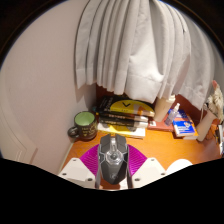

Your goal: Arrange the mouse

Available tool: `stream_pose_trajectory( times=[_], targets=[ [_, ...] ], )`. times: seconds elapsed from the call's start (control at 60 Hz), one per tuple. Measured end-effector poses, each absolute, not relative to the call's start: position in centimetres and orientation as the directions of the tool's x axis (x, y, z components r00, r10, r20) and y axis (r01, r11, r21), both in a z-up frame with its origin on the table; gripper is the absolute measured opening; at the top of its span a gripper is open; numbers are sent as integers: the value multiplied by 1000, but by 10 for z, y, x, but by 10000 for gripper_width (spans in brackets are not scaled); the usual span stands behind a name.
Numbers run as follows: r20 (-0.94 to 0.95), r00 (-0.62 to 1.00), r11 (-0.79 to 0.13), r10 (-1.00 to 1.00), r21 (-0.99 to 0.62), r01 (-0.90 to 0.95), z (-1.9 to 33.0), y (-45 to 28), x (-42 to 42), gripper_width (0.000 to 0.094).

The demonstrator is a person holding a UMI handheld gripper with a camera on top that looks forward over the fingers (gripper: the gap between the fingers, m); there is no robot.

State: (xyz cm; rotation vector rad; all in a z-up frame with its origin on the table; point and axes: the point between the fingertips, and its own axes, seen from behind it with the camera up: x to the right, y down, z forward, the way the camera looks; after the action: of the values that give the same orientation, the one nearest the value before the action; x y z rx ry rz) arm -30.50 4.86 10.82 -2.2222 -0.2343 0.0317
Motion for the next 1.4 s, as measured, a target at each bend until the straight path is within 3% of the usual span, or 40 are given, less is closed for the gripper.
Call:
stream_pose_trajectory(
  times=[0.2,0.333,0.417,0.567,0.733,0.917,1.033,1.217,1.3,1.4],
  targets=[
    [113,986,-464,119,-872,156,227,57,-176,368],
    [97,993,-440,72,-890,119,247,51,-89,370],
    [60,997,-469,47,-880,75,225,44,-44,366],
    [91,996,-587,13,-806,81,146,24,18,363],
    [65,998,-701,10,-711,53,55,0,38,363],
    [27,1000,-753,14,-657,28,-2,-20,32,362],
    [-2,1000,-740,-1,-673,-2,-10,-24,29,388],
    [-10,1000,-704,13,-710,2,-11,-21,29,516],
    [-4,1000,-709,15,-706,8,-13,-20,30,600],
    [60,998,-727,-12,-685,33,-8,-24,41,840]
  ],
)
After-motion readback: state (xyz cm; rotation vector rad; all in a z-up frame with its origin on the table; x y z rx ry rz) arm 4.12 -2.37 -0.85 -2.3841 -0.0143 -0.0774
